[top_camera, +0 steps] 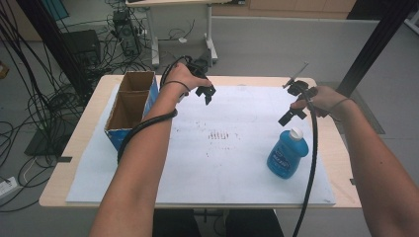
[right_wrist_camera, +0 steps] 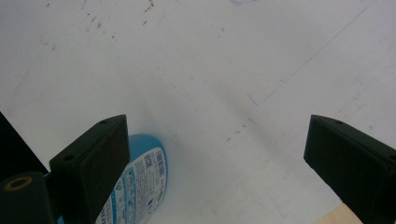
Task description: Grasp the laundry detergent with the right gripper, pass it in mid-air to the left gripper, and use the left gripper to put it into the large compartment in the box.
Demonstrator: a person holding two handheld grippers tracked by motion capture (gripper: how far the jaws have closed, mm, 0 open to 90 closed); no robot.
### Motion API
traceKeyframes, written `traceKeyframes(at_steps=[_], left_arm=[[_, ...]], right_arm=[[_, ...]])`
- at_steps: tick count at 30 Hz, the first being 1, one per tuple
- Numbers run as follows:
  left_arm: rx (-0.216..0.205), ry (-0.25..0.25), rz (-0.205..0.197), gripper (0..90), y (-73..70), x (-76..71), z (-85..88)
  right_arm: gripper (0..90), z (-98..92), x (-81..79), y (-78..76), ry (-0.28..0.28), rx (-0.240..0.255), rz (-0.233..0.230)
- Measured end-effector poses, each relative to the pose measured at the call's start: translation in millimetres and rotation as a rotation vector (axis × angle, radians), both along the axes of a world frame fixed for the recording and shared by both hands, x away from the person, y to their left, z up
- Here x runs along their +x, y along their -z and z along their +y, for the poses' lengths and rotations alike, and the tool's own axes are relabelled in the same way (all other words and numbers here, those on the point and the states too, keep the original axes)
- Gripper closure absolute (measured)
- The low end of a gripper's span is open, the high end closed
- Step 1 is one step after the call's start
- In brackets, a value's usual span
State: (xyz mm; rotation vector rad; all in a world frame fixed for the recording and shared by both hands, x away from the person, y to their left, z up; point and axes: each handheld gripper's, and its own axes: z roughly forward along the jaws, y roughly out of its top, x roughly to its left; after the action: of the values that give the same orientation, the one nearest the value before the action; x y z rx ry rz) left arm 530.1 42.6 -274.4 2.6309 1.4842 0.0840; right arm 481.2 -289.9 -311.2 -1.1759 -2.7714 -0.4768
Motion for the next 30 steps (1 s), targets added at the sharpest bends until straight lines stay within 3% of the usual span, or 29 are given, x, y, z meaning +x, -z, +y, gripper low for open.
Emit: traceKeyframes(at_steps=[14,30], left_arm=[[-0.012,-0.005,-0.007,9.0,-0.8,-0.4,2.6],[-0.035,-0.006,-0.011,9.1,3.7,-10.9,6.2]], right_arm=[[6.6,-3.5,-0.8,-2.1,-0.001,-0.002,-0.003],[6.6,-22.0,-8.2,-7.0,0.030,0.044,-0.032]])
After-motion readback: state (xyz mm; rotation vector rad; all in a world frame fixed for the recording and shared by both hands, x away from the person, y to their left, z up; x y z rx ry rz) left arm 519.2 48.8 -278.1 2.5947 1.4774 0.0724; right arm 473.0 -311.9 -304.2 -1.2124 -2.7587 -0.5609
